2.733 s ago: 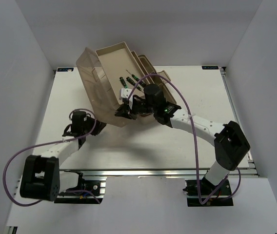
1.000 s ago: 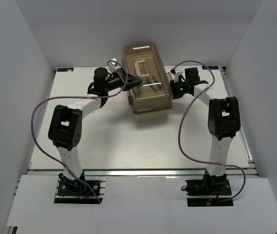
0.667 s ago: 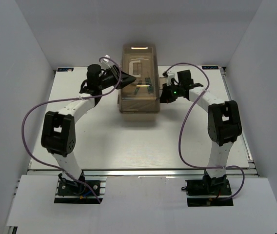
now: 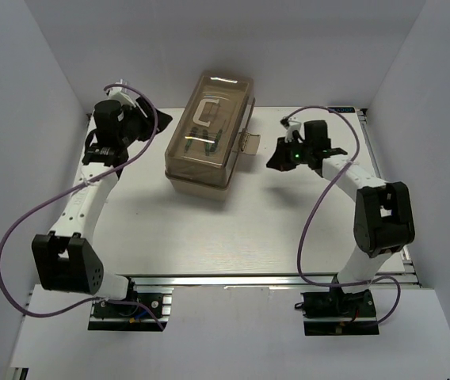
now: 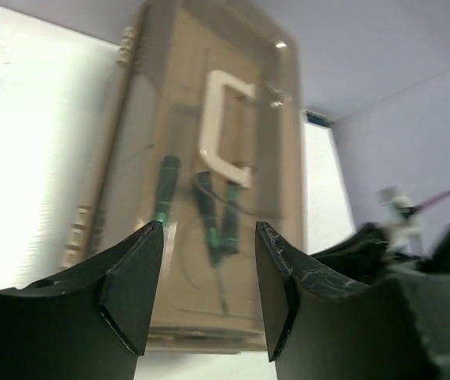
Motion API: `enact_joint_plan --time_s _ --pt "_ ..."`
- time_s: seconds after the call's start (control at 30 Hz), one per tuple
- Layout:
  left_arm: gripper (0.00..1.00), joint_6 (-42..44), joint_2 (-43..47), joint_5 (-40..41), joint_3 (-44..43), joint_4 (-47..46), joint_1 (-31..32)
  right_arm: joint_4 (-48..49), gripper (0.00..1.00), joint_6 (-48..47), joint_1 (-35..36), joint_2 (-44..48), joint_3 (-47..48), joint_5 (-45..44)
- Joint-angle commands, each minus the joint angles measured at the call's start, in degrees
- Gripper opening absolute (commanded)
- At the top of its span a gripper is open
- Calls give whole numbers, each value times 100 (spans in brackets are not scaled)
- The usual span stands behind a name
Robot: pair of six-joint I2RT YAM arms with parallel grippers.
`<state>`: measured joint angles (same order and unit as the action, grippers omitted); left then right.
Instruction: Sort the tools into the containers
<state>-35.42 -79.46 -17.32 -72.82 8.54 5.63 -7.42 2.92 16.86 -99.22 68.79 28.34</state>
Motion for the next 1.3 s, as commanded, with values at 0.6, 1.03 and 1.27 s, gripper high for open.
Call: enact_joint_plan --time_s 0.6,1.03,1.27 --pt "60 642 -1458 467 -1024 421 -88 2647 0 1851 -526 -2857 1901 2589" --pt "60 448 -2064 -192 -1472 263 -80 4462 0 3182 -526 -3156 2480 3082" --pt "59 378 -2188 -412 -1393 184 -80 2511 0 1828 -491 -3147 2780 2056"
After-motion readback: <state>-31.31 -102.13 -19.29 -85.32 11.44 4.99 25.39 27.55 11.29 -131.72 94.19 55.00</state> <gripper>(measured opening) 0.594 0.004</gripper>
